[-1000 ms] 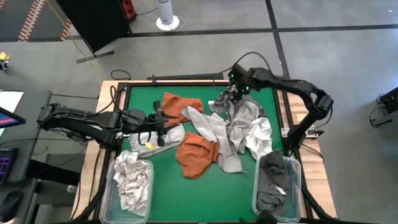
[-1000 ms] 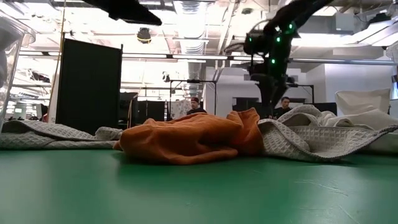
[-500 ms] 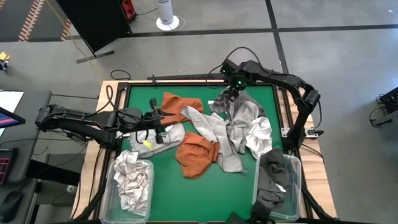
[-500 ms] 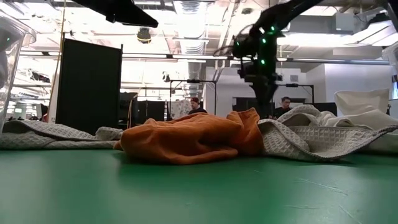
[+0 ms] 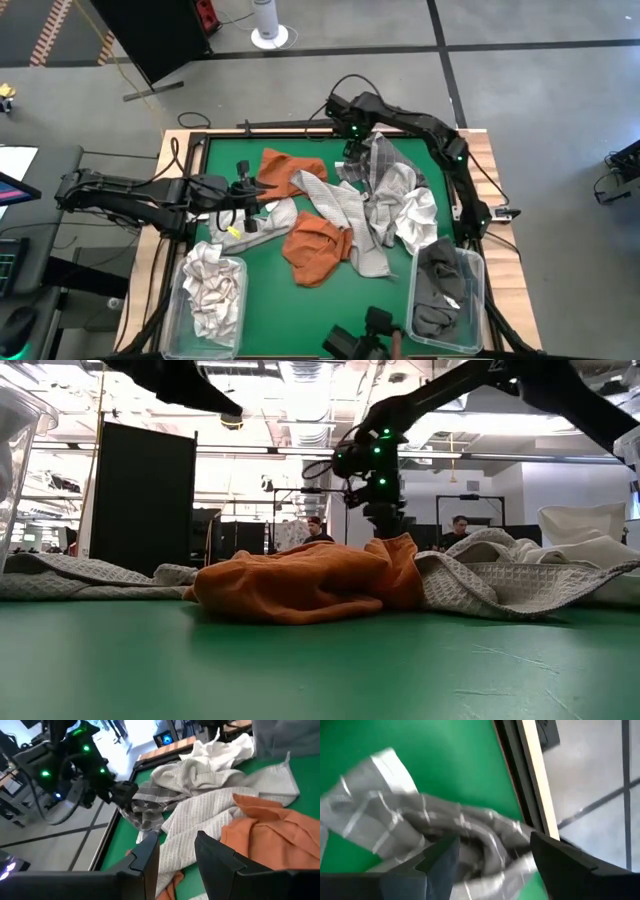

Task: Sort towels by color in basket
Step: Put the gray squared towel into the right transparent bin

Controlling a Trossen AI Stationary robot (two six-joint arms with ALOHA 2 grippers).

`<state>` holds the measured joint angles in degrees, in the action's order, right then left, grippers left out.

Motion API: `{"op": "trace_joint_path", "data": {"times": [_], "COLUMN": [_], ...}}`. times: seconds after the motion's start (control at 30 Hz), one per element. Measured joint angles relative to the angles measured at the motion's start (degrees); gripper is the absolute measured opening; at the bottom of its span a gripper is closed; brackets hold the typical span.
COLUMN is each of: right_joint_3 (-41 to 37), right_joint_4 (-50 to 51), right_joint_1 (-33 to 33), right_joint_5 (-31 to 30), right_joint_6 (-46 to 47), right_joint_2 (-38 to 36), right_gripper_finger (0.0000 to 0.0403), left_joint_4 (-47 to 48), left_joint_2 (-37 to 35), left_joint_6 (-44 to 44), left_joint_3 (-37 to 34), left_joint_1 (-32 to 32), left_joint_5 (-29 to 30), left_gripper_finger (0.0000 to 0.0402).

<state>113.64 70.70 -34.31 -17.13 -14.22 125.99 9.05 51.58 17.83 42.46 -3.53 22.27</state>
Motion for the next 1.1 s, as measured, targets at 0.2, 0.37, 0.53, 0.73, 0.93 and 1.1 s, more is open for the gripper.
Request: {"op": "trace_joint_path", "data": {"times": [0.2,0.37,0.53,0.73,0.93,1.1], "right_joint_3": [5.1,5.7,5.8,5.8,6.2,8.6], "right_joint_4": [5.6,9.5,9.8,10.0,13.0,16.0], "right_joint_1": [0.2,1.8,3.2,4.4,4.7,7.2], "right_joint_5": [-0.1,-4.6,-6.9,-7.2,-2.0,-0.6], "right_joint_6": [-4.0,-8.5,-14.6,-15.7,-10.3,-6.5], "right_joint_2": [6.0,8.8,10.4,11.2,9.5,2.9], "right_gripper_finger": [0.0281,0.0279,0.0241,0.0103,0.002,0.0015], "left_joint_4": [2.7,4.3,3.9,4.7,5.4,6.9], "left_joint_2": [-0.2,-0.7,-1.7,-3.3,-4.7,-6.2], "left_joint_6": [-0.1,-0.6,-0.8,-1.8,-2.7,-3.1], "left_joint_3": [0.0,0.0,0.0,0.0,0.0,0.0], "left_joint_1": [0.0,0.0,0.0,0.0,0.0,-0.1], "left_joint_5": [0.0,0.0,0.0,0.0,-0.2,-0.9], "left_gripper_finger": [0.0116,0.0116,0.0116,0.0116,0.0116,0.0116]}}
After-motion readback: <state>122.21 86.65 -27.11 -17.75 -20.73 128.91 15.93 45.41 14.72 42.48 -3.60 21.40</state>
